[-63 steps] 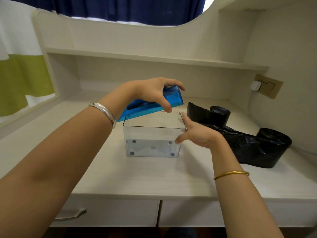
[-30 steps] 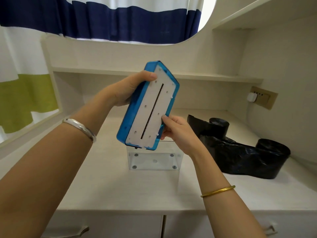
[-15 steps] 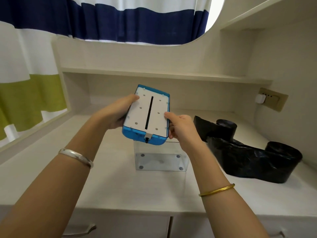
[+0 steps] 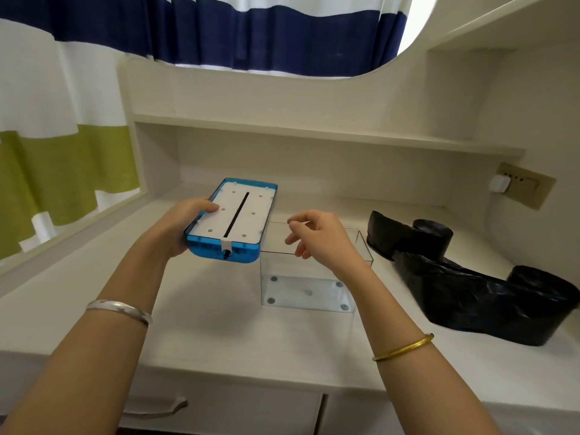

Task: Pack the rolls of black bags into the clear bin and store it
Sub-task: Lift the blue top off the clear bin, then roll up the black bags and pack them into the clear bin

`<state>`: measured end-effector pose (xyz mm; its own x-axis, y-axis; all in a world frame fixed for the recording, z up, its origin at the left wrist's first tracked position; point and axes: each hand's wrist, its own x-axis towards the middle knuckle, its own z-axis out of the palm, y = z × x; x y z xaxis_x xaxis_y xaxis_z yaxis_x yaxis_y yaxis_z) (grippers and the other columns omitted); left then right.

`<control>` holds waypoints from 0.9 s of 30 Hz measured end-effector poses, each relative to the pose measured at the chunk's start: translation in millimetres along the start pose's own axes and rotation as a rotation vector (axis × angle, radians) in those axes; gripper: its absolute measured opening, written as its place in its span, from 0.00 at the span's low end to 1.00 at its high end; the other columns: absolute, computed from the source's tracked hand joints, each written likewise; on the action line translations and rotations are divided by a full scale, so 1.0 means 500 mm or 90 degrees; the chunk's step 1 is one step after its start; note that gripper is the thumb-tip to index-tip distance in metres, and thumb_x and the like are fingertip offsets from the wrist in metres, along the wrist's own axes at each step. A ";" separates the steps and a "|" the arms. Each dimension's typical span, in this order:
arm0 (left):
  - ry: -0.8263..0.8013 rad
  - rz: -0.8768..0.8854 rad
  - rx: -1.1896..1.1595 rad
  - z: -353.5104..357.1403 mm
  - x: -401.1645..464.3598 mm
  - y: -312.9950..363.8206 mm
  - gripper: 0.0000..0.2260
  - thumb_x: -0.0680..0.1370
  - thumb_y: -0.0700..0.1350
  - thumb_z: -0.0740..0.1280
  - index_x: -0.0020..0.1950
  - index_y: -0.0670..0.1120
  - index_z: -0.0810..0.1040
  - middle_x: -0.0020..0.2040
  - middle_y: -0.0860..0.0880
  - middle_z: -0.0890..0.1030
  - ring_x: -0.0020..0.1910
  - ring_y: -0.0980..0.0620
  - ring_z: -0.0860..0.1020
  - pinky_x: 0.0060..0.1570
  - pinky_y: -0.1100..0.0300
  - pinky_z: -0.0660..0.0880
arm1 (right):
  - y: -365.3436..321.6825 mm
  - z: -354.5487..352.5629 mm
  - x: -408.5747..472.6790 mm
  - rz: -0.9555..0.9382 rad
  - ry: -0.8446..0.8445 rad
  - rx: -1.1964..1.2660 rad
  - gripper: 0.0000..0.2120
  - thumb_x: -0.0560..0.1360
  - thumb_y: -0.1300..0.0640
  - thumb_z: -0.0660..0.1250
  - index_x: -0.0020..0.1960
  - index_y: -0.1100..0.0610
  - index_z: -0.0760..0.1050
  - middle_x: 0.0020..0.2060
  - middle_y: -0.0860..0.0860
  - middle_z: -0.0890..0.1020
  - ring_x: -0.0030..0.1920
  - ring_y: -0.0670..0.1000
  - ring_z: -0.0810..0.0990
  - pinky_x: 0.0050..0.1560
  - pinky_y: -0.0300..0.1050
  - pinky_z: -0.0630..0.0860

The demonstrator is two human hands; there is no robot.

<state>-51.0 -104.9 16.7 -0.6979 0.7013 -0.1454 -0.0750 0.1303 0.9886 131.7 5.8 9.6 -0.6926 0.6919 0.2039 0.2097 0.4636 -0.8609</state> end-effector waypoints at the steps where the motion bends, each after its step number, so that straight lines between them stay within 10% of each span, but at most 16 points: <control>1: 0.018 -0.025 -0.024 -0.009 0.006 -0.012 0.09 0.78 0.41 0.60 0.57 0.42 0.71 0.40 0.45 0.79 0.27 0.52 0.80 0.22 0.65 0.76 | 0.004 0.002 0.001 -0.005 -0.001 -0.010 0.12 0.79 0.59 0.59 0.59 0.60 0.75 0.40 0.51 0.81 0.31 0.46 0.76 0.33 0.36 0.74; 12: 0.007 -0.094 0.052 -0.012 0.032 -0.109 0.11 0.75 0.38 0.58 0.56 0.44 0.72 0.43 0.42 0.79 0.37 0.46 0.78 0.37 0.56 0.73 | 0.022 -0.011 0.014 0.029 -0.045 0.129 0.09 0.78 0.65 0.59 0.51 0.58 0.77 0.34 0.51 0.80 0.29 0.46 0.75 0.30 0.33 0.72; 23: 0.007 -0.061 0.125 0.015 0.048 -0.142 0.20 0.79 0.38 0.56 0.71 0.46 0.67 0.43 0.46 0.78 0.37 0.49 0.77 0.21 0.67 0.74 | 0.029 -0.015 0.014 0.023 -0.059 0.156 0.09 0.78 0.66 0.58 0.52 0.59 0.77 0.35 0.52 0.80 0.30 0.46 0.76 0.30 0.32 0.74; 27: 0.041 -0.026 0.270 0.015 0.054 -0.138 0.17 0.79 0.37 0.58 0.67 0.43 0.72 0.39 0.49 0.76 0.36 0.52 0.74 0.30 0.62 0.70 | 0.028 -0.015 0.015 0.026 -0.058 0.156 0.09 0.78 0.66 0.59 0.52 0.59 0.77 0.35 0.52 0.80 0.30 0.46 0.76 0.31 0.32 0.75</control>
<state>-59.2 -89.7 -55.9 -0.7442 0.6463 -0.1686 0.1861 0.4430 0.8770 134.8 21.7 2.5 -0.7491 0.6489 0.1335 0.0730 0.2811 -0.9569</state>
